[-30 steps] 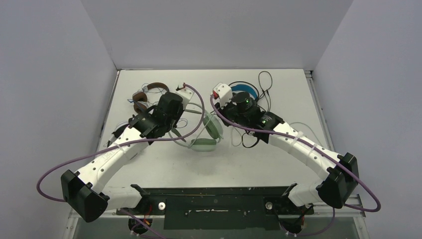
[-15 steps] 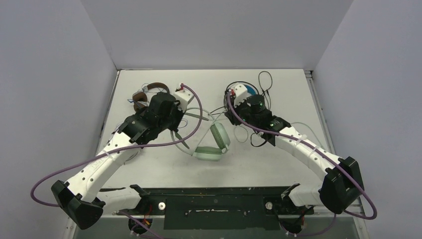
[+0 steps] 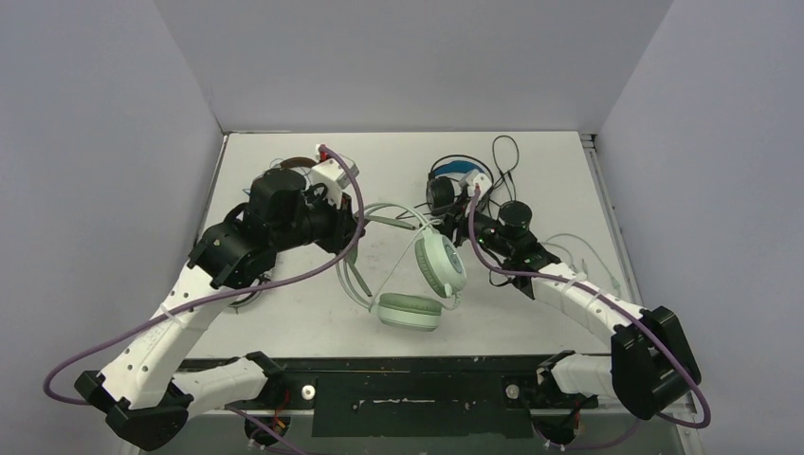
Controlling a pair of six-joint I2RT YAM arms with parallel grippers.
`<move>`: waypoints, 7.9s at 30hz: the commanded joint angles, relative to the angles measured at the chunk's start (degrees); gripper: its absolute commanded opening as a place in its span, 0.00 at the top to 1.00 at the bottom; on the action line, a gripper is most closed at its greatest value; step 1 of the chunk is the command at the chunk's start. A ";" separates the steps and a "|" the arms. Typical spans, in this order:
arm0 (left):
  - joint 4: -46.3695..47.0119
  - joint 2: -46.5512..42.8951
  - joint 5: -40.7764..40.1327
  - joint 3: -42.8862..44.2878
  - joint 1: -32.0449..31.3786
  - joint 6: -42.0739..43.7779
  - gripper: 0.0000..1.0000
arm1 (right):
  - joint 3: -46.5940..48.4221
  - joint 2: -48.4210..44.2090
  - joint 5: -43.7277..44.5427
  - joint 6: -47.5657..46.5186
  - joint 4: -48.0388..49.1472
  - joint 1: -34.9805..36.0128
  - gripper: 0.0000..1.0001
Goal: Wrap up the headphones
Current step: Wrap the headphones cable around the headphones.
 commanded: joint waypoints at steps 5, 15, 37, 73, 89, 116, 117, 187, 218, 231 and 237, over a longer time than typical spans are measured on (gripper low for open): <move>0.58 2.47 8.80 10.26 0.50 -10.85 1.00 | -3.21 -1.32 -5.68 1.58 13.38 -0.08 0.51; 11.71 3.14 18.82 9.85 8.58 -22.74 1.00 | -7.44 -1.06 -6.71 5.80 19.85 0.41 0.70; 21.79 1.82 6.11 1.15 19.78 -42.26 1.00 | -11.54 5.22 -2.08 10.88 35.71 22.15 0.83; 24.56 14.38 -71.89 -11.78 2.66 -9.76 1.00 | 25.59 2.42 8.51 -13.52 -34.91 25.61 1.00; 48.73 12.20 -84.61 -25.75 -8.81 32.24 1.00 | 34.06 3.05 32.65 -17.34 -47.41 18.03 1.00; 10.73 1.57 -23.99 -8.21 -10.67 3.56 1.00 | 16.49 1.64 10.64 -6.07 -20.09 -0.40 0.84; 9.89 1.67 -22.81 -6.83 -10.63 2.30 1.00 | 14.66 1.13 9.35 -5.49 -17.71 -0.57 0.84; 37.89 7.26 -73.92 -17.57 -0.90 20.54 1.00 | 33.84 6.36 28.27 -15.29 -49.98 25.54 0.99; 9.26 4.28 -37.12 -11.53 -4.18 13.04 1.00 | 23.53 1.38 52.03 -16.19 -31.67 16.33 0.87; 4.81 0.45 -24.38 -6.61 -4.18 13.21 1.00 | 19.49 2.98 35.04 -8.37 -26.72 6.48 0.82; 5.63 0.87 -37.86 -8.14 -4.20 14.22 1.00 | 22.07 1.91 32.52 -6.71 -29.69 5.28 0.82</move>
